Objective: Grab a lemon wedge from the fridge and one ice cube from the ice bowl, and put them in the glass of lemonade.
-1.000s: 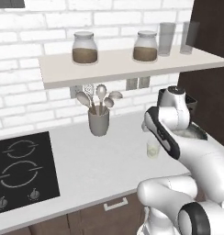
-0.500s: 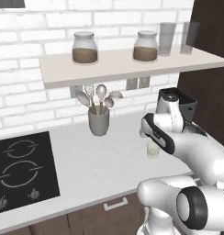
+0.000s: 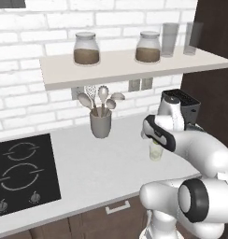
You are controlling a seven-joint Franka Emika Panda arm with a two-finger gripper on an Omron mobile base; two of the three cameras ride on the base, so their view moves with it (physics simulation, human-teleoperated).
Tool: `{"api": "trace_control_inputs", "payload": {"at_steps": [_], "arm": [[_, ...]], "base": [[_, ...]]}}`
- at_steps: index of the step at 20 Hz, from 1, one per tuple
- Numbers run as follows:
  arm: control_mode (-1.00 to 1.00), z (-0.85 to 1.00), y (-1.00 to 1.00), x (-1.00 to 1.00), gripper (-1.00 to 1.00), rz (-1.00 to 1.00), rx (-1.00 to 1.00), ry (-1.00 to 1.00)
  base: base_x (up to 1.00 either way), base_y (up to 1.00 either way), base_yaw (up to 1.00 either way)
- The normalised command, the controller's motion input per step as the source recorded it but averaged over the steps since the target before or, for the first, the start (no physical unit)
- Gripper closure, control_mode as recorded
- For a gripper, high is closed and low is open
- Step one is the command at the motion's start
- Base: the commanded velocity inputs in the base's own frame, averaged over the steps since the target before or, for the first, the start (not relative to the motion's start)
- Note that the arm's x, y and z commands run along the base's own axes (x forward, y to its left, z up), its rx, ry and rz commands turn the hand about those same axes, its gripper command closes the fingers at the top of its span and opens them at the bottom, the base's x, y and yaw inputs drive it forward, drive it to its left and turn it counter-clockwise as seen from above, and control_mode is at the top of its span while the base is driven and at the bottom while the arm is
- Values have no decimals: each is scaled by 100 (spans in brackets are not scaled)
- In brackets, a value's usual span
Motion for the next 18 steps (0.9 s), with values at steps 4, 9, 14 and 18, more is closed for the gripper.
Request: {"api": "trace_control_inputs", "payload": {"at_steps": [4, 9, 14, 18], "arm": [[-100, -26, -1, 1, 100, 0, 0, 0], [-100, -15, 0, 0, 100, 0, 0, 0], [-100, 0, 0, 0, 100, 0, 0, 0], [-100, 0, 0, 0, -100, 0, 0, 0]], "base": [[0, 0, 0], [0, 0, 0], [0, 0, 0], [0, 0, 0]]}}
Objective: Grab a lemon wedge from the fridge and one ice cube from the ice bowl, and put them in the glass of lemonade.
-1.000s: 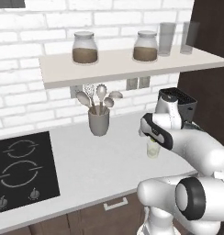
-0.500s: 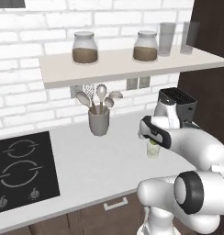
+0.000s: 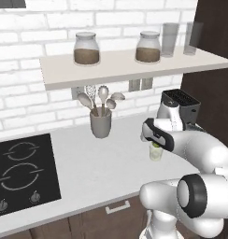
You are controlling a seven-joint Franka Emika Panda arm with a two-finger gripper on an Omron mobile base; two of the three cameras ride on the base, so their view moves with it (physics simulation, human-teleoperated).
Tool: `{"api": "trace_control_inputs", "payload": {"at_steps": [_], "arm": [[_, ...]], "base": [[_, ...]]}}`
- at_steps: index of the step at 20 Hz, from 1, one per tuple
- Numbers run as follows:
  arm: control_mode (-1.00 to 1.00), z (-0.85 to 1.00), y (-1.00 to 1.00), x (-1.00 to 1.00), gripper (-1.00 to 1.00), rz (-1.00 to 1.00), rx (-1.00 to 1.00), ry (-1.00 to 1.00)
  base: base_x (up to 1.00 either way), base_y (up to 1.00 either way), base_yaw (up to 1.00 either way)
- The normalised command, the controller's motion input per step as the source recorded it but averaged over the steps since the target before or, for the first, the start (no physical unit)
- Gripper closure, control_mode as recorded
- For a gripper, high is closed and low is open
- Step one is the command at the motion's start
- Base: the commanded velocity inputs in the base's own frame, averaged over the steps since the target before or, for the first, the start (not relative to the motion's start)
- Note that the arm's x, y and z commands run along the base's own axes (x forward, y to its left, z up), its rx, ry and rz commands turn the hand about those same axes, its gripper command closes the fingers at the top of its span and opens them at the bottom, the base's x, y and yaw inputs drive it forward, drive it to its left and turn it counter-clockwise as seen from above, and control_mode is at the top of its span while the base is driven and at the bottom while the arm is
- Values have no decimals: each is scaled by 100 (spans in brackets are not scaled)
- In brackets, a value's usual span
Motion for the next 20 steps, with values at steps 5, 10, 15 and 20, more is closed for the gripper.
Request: {"api": "trace_control_inputs", "payload": {"at_steps": [5, 10, 15, 20], "arm": [[-100, 0, 0, 0, -100, 0, 0, 0], [-100, 0, 0, 0, -100, 0, 0, 0], [-100, 11, -11, -20, -100, 0, 4, 0], [-100, 11, -23, -48, -100, 0, 8, -1]], "base": [[0, 0, 0], [0, 0, 0], [0, 0, 0], [0, 0, 0]]}}
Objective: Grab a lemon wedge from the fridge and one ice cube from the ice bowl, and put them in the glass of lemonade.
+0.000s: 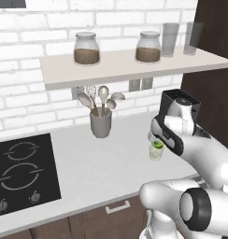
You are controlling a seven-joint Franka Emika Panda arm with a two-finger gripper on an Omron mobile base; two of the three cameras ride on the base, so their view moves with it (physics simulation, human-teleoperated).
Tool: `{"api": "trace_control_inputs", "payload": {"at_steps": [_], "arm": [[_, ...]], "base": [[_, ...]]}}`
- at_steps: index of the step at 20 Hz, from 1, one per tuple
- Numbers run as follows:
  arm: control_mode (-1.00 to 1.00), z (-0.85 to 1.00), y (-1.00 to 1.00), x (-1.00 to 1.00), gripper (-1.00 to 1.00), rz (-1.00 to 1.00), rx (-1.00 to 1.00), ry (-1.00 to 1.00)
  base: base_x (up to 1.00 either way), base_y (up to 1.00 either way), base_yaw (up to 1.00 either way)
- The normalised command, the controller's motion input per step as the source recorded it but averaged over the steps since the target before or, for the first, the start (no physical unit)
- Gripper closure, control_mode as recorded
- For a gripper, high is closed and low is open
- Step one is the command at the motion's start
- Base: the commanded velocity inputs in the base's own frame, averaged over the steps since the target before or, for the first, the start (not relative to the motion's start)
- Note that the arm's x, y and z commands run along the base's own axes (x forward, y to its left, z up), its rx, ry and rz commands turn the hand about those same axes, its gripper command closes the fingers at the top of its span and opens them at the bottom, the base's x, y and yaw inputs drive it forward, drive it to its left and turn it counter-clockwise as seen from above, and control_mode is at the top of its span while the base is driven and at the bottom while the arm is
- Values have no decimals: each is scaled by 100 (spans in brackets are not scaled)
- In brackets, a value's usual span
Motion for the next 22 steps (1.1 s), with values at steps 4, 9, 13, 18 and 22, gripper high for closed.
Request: {"api": "trace_control_inputs", "payload": {"at_steps": [4, 9, 13, 18, 22], "arm": [[-100, 43, -2, -54, -100, 0, 9, -8], [-100, 89, 0, -21, -100, 1, 13, -11], [-100, 94, 22, -11, -100, 0, 10, -4], [-100, 74, 17, -39, -100, 0, 5, 0], [-100, 42, 29, -42, -100, -1, 0, 0]], "base": [[0, 0, 0], [0, 0, 0], [0, 0, 0], [0, 0, 0], [0, 0, 0]]}}
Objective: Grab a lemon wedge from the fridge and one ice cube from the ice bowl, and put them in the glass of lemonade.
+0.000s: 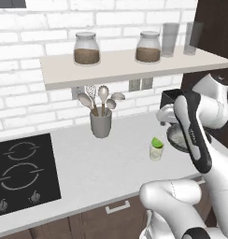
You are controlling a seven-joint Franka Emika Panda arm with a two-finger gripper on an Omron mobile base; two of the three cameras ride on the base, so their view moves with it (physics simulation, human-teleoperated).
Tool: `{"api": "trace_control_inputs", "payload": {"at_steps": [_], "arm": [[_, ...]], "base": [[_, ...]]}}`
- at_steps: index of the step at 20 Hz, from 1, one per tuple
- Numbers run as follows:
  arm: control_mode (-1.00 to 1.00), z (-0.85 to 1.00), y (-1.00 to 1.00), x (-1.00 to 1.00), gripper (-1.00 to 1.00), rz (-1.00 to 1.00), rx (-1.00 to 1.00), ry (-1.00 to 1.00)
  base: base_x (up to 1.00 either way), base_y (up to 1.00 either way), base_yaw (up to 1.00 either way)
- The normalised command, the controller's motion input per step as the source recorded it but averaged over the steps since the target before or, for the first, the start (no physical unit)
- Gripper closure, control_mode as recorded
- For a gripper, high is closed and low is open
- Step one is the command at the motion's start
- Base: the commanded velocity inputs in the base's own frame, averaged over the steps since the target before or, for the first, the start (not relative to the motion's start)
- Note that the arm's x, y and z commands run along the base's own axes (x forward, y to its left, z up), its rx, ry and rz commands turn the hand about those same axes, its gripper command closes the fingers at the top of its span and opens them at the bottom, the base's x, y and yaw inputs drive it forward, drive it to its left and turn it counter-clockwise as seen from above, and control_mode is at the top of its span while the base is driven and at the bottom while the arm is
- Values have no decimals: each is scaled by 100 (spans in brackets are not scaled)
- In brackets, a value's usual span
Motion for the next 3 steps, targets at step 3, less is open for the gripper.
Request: {"api": "trace_control_inputs", "payload": {"at_steps": [3], "arm": [[-100, 27, 37, -38, -100, -4, 0, 0]], "base": [[0, 0, 0]]}}
